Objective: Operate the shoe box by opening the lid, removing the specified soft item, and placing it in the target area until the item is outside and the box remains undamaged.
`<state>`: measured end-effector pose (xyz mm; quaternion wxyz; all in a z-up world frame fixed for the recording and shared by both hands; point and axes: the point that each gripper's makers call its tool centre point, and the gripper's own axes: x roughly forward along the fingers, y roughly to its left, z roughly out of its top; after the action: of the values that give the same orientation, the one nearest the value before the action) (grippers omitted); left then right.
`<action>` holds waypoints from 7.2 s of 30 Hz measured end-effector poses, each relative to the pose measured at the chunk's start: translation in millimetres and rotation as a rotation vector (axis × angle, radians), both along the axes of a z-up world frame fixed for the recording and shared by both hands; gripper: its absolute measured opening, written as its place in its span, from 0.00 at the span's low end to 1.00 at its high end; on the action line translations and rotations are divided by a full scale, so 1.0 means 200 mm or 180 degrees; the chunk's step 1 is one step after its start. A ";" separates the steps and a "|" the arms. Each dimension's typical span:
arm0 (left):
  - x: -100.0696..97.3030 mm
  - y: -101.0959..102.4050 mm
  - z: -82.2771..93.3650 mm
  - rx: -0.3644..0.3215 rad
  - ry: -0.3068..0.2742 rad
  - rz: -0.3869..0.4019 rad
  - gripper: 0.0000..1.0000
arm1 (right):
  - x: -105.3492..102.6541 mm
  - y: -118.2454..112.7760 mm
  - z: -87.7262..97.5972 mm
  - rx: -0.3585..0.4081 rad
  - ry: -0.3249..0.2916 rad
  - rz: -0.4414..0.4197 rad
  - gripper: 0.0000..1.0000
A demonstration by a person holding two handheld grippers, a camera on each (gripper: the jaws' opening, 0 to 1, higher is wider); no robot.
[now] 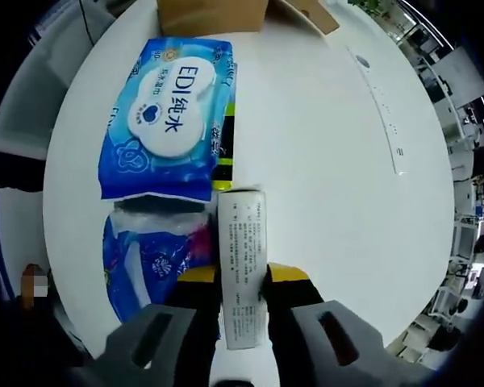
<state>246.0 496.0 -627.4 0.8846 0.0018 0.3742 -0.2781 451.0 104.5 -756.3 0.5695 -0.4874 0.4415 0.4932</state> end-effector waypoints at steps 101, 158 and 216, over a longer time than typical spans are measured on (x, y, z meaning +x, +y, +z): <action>0.56 0.45 -0.60 0.1258 0.0817 -0.2734 0.55 | -0.90 1.27 0.89 0.2858 -0.0098 -0.1334 0.40; 0.61 0.23 -0.26 0.0390 0.0150 -0.2251 0.19 | -0.80 1.43 0.88 0.2932 -0.0170 -0.1380 0.33; 0.05 -0.39 0.30 0.0330 -0.0507 -0.3996 0.20 | -0.86 1.68 1.00 0.2909 0.0153 -0.0487 0.17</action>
<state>255.4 417.5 -567.0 0.5770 0.2844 0.2478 -0.7244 278.8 440.2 -557.3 0.7502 -0.1409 0.2267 0.6050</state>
